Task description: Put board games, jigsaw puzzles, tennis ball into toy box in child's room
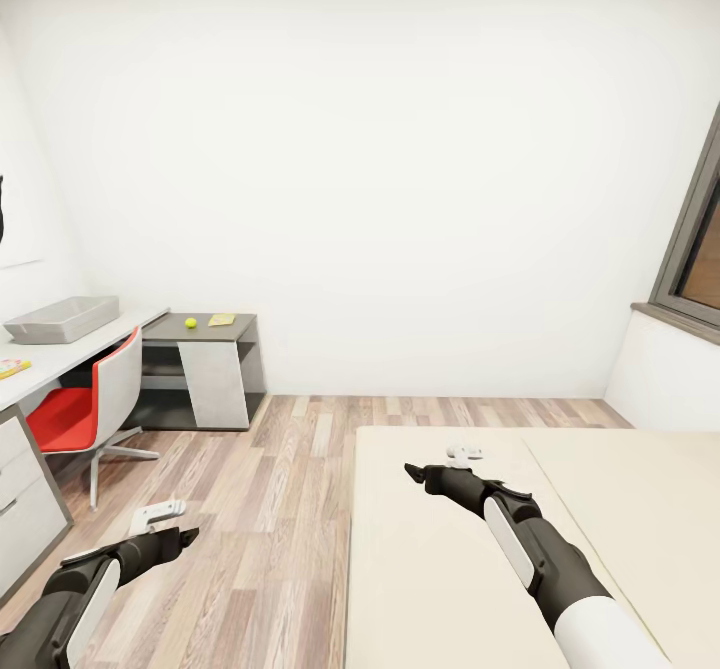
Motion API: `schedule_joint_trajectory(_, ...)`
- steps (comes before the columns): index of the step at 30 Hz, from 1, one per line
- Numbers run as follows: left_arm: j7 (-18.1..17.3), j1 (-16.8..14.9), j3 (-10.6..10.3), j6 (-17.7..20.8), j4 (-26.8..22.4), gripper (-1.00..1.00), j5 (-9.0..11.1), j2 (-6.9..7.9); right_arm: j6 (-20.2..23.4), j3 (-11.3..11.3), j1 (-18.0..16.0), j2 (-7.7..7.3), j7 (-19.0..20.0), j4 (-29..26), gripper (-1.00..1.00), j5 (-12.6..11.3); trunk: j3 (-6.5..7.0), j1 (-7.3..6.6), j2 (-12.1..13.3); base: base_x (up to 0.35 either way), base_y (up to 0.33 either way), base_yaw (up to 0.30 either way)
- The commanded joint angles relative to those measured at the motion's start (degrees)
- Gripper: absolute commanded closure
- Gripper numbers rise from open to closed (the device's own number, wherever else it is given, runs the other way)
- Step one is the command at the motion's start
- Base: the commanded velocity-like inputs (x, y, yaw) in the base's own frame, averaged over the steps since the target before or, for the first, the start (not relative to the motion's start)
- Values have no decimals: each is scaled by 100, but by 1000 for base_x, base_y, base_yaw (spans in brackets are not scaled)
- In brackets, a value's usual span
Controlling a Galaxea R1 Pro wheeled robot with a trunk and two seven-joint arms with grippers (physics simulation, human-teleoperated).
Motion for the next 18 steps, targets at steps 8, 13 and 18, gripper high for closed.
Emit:
schedule_joint_trajectory(8,-15,-1,12,39,-4,-100,30,-2,27,12,-1,-5,-6,3,-100,-33,-3,2,-4,0,3,0)
schedule_joint_trajectory(13,-15,-1,12,39,-4,-100,30,-2,26,12,-1,-5,-6,4,-100,-33,-3,2,-4,0,62,0)
schedule_joint_trajectory(18,-15,-1,12,39,-4,-100,30,-2,26,12,-1,-5,-7,2,-100,-33,-3,2,-4,0,121,0)
